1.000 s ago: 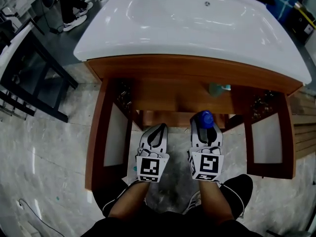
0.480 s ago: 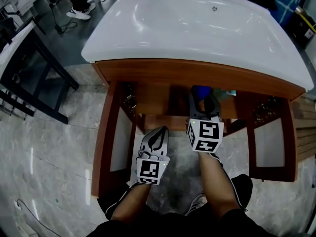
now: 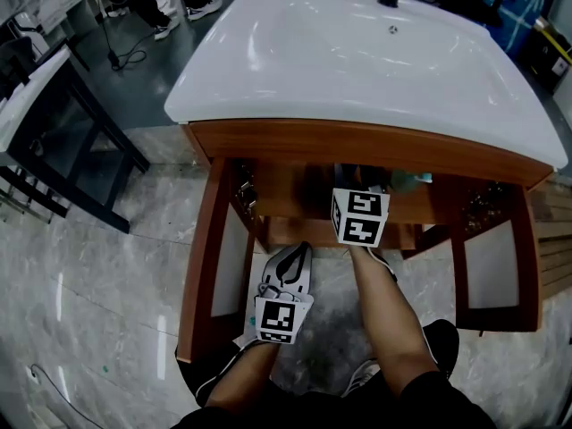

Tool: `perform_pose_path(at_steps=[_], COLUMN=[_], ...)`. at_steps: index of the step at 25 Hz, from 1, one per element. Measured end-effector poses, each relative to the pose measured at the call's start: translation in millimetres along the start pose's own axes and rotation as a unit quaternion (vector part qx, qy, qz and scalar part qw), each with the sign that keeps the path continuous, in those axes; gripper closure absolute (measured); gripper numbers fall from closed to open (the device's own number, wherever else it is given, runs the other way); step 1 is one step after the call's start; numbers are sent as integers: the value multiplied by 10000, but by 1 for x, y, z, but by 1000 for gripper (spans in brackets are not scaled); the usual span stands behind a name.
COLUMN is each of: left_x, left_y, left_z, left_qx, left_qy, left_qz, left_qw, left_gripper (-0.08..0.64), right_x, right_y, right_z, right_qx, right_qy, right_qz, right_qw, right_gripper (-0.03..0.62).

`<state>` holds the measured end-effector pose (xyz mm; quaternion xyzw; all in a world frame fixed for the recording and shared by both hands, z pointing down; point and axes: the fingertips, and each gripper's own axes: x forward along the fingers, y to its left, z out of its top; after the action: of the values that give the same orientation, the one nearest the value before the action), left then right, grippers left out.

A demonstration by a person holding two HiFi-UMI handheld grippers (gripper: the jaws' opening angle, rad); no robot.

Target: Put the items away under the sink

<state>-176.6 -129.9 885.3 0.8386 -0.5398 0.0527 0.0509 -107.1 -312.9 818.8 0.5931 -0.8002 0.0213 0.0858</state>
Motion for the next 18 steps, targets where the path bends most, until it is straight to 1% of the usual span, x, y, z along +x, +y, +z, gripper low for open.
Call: perform_pose_path(at_steps=[6,10,11,14,16,18], left_x=[1,2,2,4,5,6], left_y=[-3,-5,-6,-9,-10,-10], left_z=[0,-2,-3,-6,-8,-8], left_qx=[-18,-21,-12,-12,-10,7], left_qy=[-1,-3,2,35,64,75], left_qz=[-77,-107,-118,-169,-190,-200], left_qw=[10000,9999,9999,9998,9998,9998], left_gripper=[538,538,538,538,538,538], right_x=[2,5,6,5,1,-8], right_y=[-4,-4,-4,-4,-5,-4], right_z=[1,-2,-3,-5,-5,-3], right_qx=[87,-13,-45,-56,-61,-74], right_qy=[-146,-167,-146,-140,-168,-250], right_qz=[-147,-142,-133,-105,-89,-37], right_qw=[9997,9998,9998,9998,9998,9997], right_gripper=[426,419,403,388,347,337])
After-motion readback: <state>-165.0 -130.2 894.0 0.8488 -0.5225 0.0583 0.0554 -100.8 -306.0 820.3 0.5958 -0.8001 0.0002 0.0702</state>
